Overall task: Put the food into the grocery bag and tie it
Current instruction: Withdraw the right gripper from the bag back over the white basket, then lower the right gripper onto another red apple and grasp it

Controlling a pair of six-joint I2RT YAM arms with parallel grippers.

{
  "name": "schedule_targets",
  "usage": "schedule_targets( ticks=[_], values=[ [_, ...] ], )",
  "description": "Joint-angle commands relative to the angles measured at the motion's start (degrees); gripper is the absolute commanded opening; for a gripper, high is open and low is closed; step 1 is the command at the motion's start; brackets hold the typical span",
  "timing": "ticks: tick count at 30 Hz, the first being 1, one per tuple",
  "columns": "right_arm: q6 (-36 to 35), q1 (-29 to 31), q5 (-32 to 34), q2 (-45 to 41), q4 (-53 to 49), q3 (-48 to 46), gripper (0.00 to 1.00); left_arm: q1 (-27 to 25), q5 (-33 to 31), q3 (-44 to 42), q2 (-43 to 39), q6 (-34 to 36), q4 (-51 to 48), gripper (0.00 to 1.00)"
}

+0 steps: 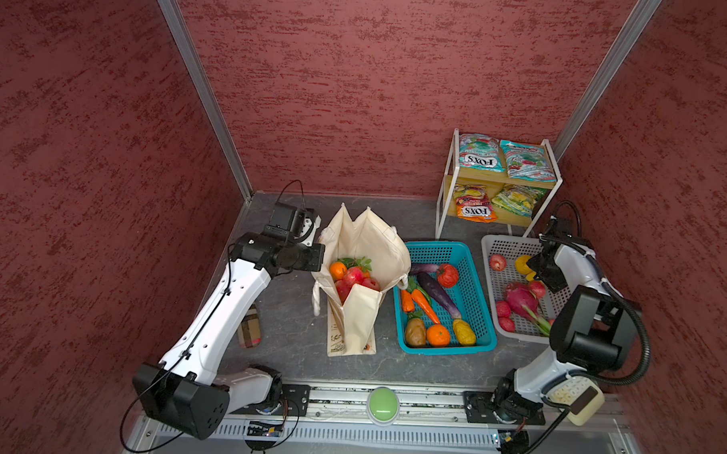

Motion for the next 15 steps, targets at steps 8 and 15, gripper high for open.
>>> schedule_targets(
  ticks=[8,15],
  values=[
    [-1.4,-2.4,-3.2,2.0,4.3,-3.8,0.71,-0.2,0.0,-0.3,-0.8,0.1,-1.8,0.00],
    [-2.4,-2.6,-4.4,3.7,6.1,-4.9,0.69,-0.2,-0.3,-0.2,-0.6,0.0,-2.0,0.00]
  ],
)
